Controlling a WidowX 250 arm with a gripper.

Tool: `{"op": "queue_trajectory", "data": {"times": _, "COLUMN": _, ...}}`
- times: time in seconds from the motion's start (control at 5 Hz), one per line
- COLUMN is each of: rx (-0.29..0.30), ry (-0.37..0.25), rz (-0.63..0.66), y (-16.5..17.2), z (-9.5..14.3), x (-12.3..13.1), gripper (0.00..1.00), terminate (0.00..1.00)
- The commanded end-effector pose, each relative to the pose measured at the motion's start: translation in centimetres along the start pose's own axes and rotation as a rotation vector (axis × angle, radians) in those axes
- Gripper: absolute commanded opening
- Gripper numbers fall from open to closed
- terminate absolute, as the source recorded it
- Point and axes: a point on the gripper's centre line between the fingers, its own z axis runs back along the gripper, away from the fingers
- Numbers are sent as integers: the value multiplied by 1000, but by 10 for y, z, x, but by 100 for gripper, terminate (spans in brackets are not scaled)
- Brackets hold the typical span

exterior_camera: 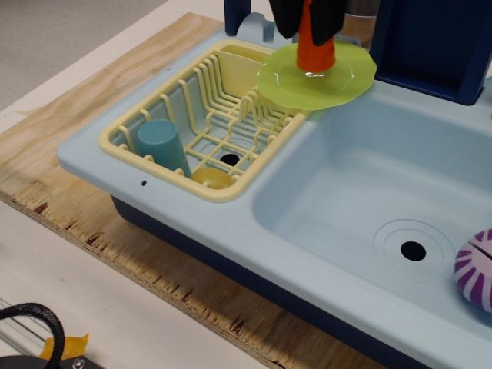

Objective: Put carrot on plate

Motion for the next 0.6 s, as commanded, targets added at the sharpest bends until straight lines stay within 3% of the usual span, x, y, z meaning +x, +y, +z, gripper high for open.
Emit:
{"op": "queue_trajectory", "data": {"times": 0.0, "rx": -31, "ry": -5, "rz": -41, "y": 0, "z": 0, "x": 7, "gripper": 100, "terminate": 0}}
{"op": "queue_trajectory", "data": {"times": 0.2, "rx": -46, "ry": -17, "rz": -55, "y": 0, "z": -1, "x": 6, "gripper": 100, "terminate": 0}}
{"op": "queue_trajectory", "data": {"times": 0.4, "rx": -46, "ry": -17, "rz": -55, "y": 0, "z": -1, "x": 6, "gripper": 100, "terminate": 100}}
